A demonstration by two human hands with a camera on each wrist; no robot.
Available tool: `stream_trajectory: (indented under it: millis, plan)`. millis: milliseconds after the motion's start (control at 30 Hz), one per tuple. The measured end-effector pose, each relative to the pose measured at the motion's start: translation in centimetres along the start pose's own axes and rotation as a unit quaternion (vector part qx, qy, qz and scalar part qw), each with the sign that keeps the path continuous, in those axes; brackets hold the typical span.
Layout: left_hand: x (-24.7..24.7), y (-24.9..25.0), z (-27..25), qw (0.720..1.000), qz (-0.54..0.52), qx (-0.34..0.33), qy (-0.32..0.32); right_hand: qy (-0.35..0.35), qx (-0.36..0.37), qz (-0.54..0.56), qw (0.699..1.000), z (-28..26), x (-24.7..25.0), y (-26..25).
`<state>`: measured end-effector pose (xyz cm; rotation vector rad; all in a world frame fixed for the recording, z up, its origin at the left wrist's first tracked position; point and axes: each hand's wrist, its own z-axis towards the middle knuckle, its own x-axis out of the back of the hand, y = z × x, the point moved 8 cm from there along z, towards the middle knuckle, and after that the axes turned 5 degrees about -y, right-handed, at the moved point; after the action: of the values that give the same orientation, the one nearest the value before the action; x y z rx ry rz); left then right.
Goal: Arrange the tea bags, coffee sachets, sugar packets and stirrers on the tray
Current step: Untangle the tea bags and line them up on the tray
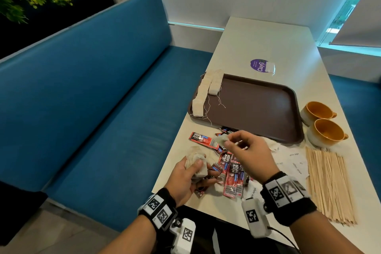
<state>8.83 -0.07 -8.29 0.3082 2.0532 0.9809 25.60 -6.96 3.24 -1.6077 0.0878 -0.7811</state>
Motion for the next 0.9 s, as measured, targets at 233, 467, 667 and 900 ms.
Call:
stream_trajectory:
  millis: [233,467,667,900]
  plan:
    - [0.1,0.4,-0.2,0.997,-0.073,-0.032,0.025,-0.174,0.127,-0.235,0.948,-2.2,-7.9,-1.4]
    - [0.6,0.3,0.1,0.998,-0.047,-0.031,0.006,-0.209,0.082,-0.199,0.954,-2.5,-7.8,-1.0]
    - [0.4,0.0,0.3,0.999,-0.024,-0.029,-0.015,-0.083,-0.024,-0.230,0.969,2.7,-1.6,1.9]
    - [0.9,-0.3,0.7,1.000,0.008,-0.027,-0.010,-0.127,-0.085,-0.372,0.915,6.4,-0.1,6.4]
